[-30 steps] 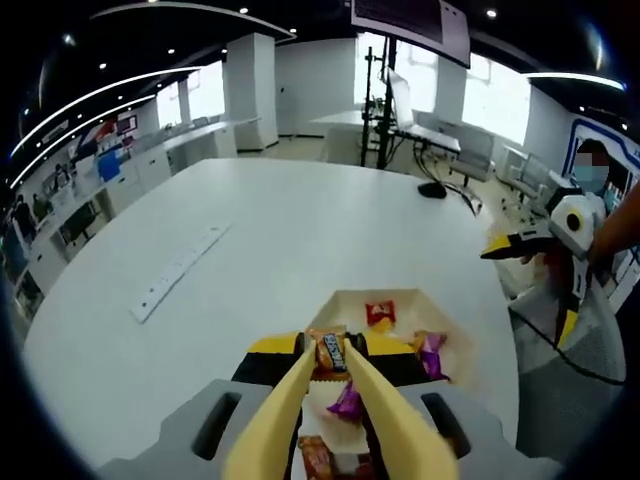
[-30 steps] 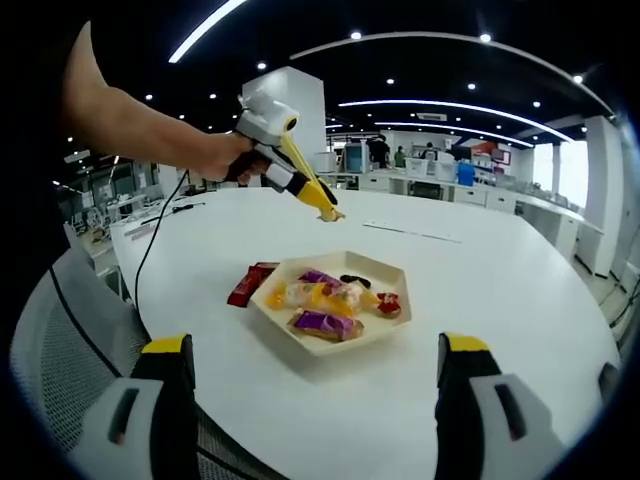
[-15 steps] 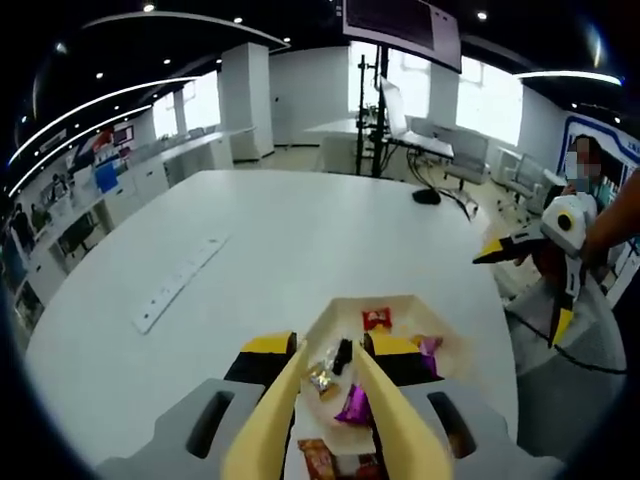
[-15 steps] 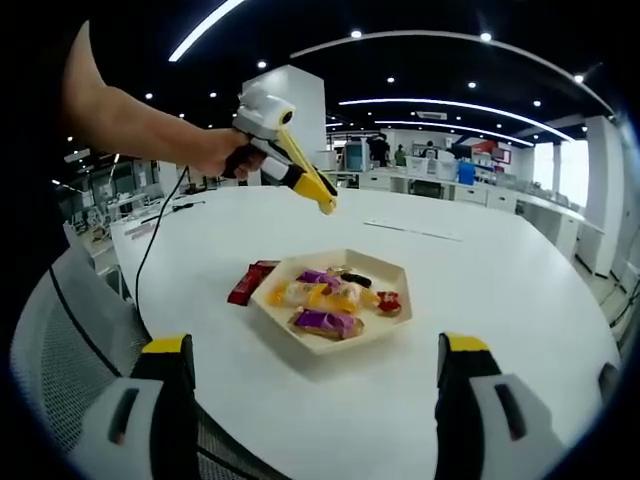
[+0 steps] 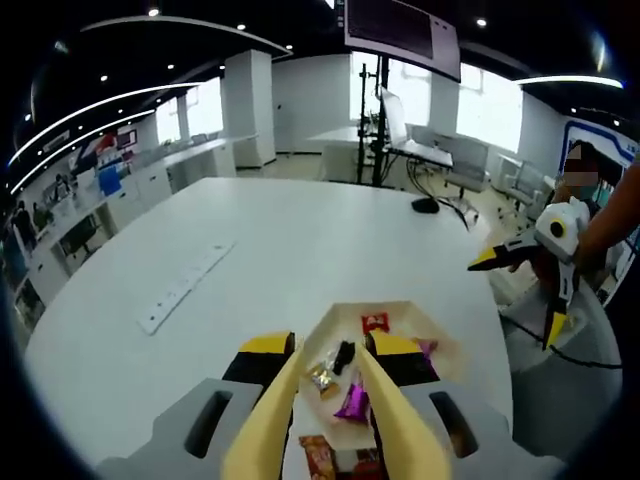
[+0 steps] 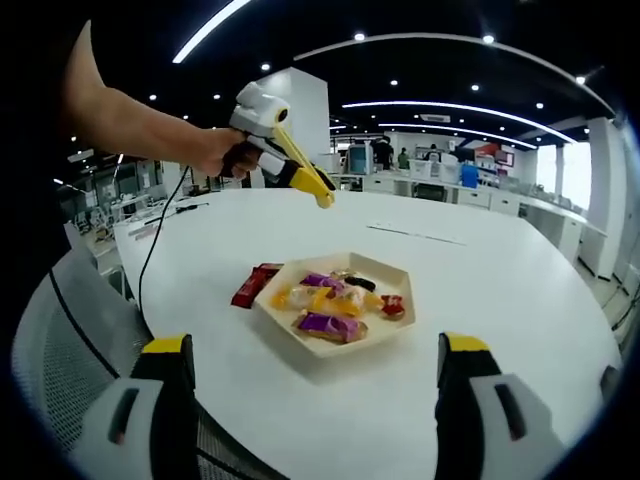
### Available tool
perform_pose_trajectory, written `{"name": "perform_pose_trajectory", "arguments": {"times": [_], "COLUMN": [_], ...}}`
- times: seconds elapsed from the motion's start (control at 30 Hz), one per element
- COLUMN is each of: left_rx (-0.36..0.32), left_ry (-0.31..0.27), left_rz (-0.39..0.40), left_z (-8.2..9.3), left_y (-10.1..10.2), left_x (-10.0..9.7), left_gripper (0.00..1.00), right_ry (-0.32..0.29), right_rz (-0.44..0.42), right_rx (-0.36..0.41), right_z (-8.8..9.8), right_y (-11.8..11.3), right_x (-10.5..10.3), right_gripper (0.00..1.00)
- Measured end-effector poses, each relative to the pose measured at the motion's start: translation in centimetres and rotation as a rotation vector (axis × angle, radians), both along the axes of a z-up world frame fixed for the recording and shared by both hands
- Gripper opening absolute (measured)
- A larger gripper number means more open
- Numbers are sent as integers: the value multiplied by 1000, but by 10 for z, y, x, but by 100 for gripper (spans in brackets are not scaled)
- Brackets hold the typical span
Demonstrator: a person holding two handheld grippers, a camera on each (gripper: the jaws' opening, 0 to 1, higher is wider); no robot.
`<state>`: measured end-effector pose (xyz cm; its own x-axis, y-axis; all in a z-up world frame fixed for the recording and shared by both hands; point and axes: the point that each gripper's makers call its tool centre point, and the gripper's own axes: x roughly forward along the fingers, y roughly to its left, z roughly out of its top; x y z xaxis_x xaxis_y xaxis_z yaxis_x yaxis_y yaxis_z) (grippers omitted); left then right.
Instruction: Place the target food into the container with the food tongs after gripping and lifting it, then release it inside without dropping or visibly crushing the food.
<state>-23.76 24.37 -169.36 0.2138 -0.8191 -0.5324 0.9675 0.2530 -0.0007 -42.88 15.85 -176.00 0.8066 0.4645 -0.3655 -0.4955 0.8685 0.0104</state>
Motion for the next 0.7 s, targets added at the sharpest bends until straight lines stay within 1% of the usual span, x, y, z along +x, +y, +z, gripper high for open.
{"name": "perform_pose_trajectory", "arguments": {"times": [0.03, 0.07, 0.13, 0.23, 0.3, 0.4, 0.53, 0.63, 0.7], "left_rx": [0, -1, -3, -1, -12, -14, -14, -34, -37], "left_ry": [-4, -9, -5, -1, 8, -1, -6, -5, -7], "left_rz": [2, 8, 22, 43, 60, 66, 81, 105, 120], "left_z": [1, 3, 5, 6, 11, 14, 14, 16, 16], "left_y": [1, 3, 6, 10, 11, 14, 18, 23, 25], "left_x": [0, 1, 2, 2, -3, -8, -11, -12, -13], "left_gripper": [25, 24, 24, 24, 25, 25, 25, 25, 25], "right_ry": [7, -1, 2, -3, 8, 3, 11, -3, -4], "right_rz": [-6, -18, -15, -11, -20, -16, -11, 0, 6], "right_rx": [6, 18, 31, 18, 32, 33, 24, 31, 50], "right_z": [-1, 1, 2, 2, 2, 3, 1, 4, 5], "right_y": [-1, -3, -1, -1, -2, -1, 0, 3, 4], "right_x": [0, 1, 0, 1, 0, 0, 0, -1, -1], "right_gripper": [100, 100, 100, 100, 100, 100, 100, 100, 100]}}
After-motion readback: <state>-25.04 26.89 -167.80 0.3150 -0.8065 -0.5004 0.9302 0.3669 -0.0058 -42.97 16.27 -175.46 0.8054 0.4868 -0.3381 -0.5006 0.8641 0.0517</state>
